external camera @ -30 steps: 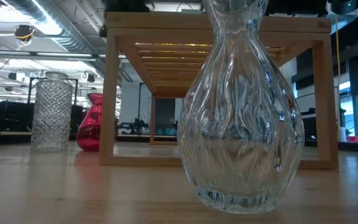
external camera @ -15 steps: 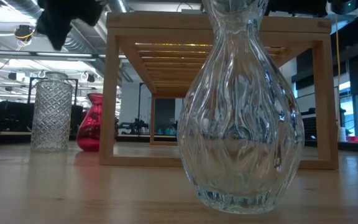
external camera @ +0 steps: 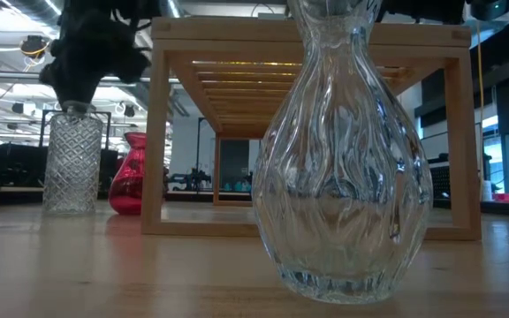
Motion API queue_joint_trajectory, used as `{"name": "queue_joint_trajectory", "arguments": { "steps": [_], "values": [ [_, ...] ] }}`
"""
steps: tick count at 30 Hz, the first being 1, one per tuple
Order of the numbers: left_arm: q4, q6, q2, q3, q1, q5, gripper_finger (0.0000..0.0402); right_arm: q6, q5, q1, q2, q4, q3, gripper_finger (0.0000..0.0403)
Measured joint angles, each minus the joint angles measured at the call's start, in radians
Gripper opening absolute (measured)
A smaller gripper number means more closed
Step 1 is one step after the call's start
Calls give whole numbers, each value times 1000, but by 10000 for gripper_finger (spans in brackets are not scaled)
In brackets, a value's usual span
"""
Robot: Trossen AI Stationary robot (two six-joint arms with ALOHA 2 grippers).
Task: Sort vases onto shelf
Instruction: Put the transparent vase on the shelf
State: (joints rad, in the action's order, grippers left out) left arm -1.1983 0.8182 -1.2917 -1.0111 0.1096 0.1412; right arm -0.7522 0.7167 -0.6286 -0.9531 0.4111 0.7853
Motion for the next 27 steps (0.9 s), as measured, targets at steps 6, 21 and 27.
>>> {"name": "queue_joint_trajectory", "arguments": {
  "steps": [6,21,27],
  "values": [
    [10,15,-14,10,-6,5,80,-1,64,0,0,-10,0,266],
    [-188,38,-15,-452,-7,-50,24,19,-2,0,0,-20,0,266],
    [-339,12,-35,-660,1,-59,24,-36,-46,0,0,-4,0,266]
  ]
}}
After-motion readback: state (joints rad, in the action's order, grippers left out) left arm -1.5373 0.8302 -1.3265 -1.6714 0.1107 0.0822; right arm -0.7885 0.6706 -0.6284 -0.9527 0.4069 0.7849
